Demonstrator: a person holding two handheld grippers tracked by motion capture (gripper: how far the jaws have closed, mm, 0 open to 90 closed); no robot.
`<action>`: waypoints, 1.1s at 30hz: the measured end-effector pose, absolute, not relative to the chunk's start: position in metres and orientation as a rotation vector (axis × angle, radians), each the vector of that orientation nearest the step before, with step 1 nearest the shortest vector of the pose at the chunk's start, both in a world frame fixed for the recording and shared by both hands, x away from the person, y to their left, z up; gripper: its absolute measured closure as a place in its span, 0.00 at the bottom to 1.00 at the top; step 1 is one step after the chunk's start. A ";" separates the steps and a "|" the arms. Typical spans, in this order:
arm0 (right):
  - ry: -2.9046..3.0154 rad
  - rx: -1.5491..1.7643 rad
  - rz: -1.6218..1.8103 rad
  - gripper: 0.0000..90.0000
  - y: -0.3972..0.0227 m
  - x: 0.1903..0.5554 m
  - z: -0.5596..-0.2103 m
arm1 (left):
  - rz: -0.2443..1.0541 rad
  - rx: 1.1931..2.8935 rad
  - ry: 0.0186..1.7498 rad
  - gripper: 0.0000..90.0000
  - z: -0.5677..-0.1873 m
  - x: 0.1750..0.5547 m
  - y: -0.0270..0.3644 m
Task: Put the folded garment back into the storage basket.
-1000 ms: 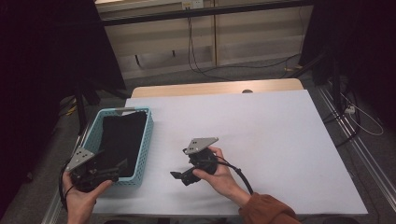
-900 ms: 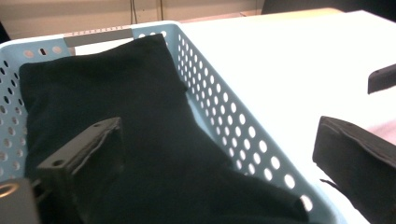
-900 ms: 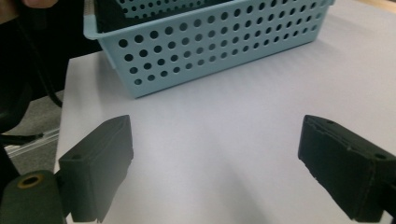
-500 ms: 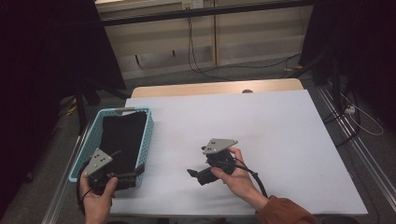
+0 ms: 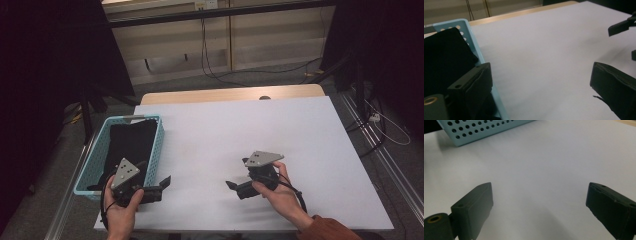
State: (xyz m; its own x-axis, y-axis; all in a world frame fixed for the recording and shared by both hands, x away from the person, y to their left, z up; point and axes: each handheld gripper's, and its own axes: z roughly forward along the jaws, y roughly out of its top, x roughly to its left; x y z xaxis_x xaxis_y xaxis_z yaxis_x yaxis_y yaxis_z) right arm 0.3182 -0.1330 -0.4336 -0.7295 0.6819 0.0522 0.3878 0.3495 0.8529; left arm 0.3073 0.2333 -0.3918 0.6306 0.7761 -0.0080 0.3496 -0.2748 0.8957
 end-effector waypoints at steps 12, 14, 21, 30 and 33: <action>2.190 1.045 1.313 0.08 -0.188 0.296 -0.437 | 0.526 1.908 0.850 0.05 -0.400 0.319 0.206; 2.169 1.068 1.312 0.08 -0.196 0.293 -0.438 | 0.575 1.905 0.850 0.05 -0.405 0.318 0.202; 2.077 1.120 1.317 0.08 -0.222 0.279 -0.436 | 0.530 1.899 0.831 0.05 -0.409 0.318 0.200; 2.021 1.168 1.285 0.07 -0.245 0.262 -0.443 | 0.512 1.907 0.801 0.05 -0.413 0.313 0.199; 2.000 1.167 1.277 0.08 -0.250 0.256 -0.444 | 0.515 1.905 0.794 0.05 -0.413 0.310 0.200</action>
